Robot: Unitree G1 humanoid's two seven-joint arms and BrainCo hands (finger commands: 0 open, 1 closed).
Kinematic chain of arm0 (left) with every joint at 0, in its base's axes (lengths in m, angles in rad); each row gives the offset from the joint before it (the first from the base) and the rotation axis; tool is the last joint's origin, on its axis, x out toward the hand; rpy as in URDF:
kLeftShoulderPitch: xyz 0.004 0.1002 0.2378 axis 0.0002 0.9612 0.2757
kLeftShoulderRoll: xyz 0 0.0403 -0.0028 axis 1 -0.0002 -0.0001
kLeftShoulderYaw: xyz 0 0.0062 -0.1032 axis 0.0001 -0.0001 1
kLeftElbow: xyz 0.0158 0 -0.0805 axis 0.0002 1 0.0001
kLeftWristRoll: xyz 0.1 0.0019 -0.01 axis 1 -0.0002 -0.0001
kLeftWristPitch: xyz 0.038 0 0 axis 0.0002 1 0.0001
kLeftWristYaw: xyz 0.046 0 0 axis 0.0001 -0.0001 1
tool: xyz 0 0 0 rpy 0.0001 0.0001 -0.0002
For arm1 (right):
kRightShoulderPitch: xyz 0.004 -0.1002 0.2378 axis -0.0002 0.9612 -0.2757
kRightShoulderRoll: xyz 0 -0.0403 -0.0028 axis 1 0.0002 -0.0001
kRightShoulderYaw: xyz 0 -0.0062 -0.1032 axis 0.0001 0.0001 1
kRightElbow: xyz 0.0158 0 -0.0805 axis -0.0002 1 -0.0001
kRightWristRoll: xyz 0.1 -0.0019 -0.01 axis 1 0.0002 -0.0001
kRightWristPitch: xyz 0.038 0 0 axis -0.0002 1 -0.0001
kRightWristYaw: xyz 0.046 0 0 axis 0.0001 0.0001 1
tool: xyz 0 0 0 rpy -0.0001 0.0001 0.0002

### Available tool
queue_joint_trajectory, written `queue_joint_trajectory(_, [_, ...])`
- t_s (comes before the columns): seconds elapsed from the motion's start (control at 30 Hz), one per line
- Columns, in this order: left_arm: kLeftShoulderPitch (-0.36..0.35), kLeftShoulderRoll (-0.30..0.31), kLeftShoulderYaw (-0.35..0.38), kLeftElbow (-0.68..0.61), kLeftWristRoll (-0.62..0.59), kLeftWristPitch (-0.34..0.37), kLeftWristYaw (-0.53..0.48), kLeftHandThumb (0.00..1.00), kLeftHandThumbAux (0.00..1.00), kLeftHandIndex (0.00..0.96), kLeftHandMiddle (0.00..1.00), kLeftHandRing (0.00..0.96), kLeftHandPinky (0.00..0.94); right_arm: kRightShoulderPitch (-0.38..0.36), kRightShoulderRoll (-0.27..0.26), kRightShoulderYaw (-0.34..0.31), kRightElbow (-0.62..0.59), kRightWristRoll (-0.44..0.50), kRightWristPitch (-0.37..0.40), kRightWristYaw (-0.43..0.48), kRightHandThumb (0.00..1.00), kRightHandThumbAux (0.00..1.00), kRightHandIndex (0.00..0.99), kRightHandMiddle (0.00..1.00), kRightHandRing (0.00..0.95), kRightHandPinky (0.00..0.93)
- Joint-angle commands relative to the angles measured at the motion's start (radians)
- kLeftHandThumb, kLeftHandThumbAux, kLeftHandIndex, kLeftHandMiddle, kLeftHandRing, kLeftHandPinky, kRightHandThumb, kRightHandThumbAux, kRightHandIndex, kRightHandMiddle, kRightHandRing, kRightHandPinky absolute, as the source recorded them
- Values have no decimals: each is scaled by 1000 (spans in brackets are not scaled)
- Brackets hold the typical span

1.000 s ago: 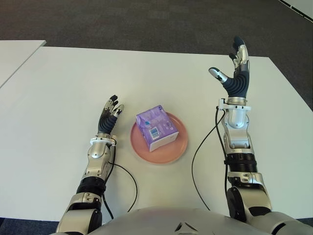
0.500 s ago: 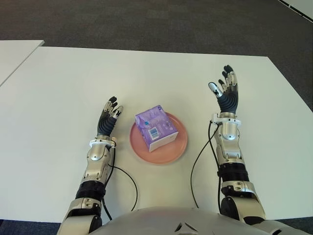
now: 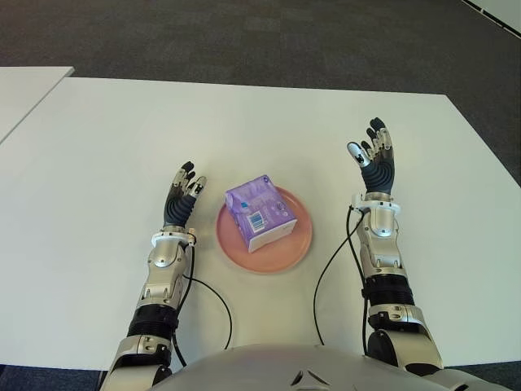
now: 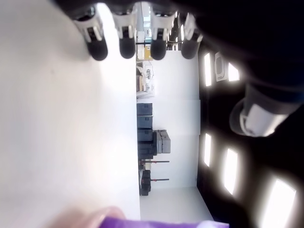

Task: Put the tissue paper into the plate.

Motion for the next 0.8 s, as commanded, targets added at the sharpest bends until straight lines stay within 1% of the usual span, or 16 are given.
queue_joint_trajectory(0.03, [24, -4, -6, -17, 12, 46, 11, 0, 515, 0, 0, 0, 0, 12, 2, -8, 0, 12, 18, 3, 0, 519, 0, 0, 0, 0])
queue_joint_trajectory(0.5, [32, 11, -10, -68, 45, 66, 9, 0, 495, 0, 0, 0, 0, 22, 4, -8, -16, 12, 22, 6, 0, 519, 0, 0, 0, 0])
queue_joint_trajectory(0.8, [40, 4, -9, -92, 55, 87, 13, 0, 485, 0, 0, 0, 0, 32, 6, -7, -35, 12, 30, 7, 0, 519, 0, 0, 0, 0])
